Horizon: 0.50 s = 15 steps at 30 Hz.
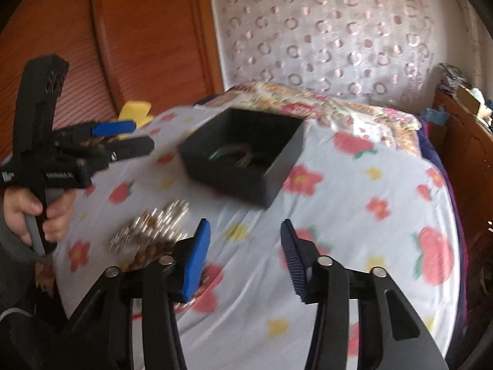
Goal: Organize jewelry
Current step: 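Grasp the brown bead bracelet with the right gripper while the left gripper grasps the pearl necklace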
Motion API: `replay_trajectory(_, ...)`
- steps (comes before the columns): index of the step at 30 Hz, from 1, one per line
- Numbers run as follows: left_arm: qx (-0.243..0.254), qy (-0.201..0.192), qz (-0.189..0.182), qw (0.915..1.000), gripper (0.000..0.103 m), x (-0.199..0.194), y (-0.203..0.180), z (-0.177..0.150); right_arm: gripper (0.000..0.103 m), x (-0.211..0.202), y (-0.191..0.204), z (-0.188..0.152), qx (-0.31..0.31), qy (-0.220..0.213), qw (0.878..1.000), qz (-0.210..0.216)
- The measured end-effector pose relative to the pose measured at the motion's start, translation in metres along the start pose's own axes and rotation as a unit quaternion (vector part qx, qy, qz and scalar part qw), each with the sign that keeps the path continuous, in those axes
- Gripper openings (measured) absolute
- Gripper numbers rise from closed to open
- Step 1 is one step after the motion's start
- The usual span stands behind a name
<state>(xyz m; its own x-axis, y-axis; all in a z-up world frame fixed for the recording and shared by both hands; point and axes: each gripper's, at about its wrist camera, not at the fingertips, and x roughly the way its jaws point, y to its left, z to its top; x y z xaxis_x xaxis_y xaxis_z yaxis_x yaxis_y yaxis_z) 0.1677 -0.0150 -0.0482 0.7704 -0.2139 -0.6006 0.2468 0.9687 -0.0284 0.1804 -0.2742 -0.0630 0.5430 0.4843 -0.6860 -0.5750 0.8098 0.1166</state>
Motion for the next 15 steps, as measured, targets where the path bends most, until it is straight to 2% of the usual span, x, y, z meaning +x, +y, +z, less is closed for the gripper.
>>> replay_trajectory(7,-0.032,0.015,0.0,0.9994,0.088,-0.024,0.018,-0.053,0.025,0.016,0.026,-0.021,-0.017,0.036,0.999,0.006)
replay_trajectory(15,-0.053,0.022,0.003,0.9983,0.088,-0.039,0.03,-0.077,0.023,0.037,0.03,-0.02,-0.023,0.075,0.997,0.008)
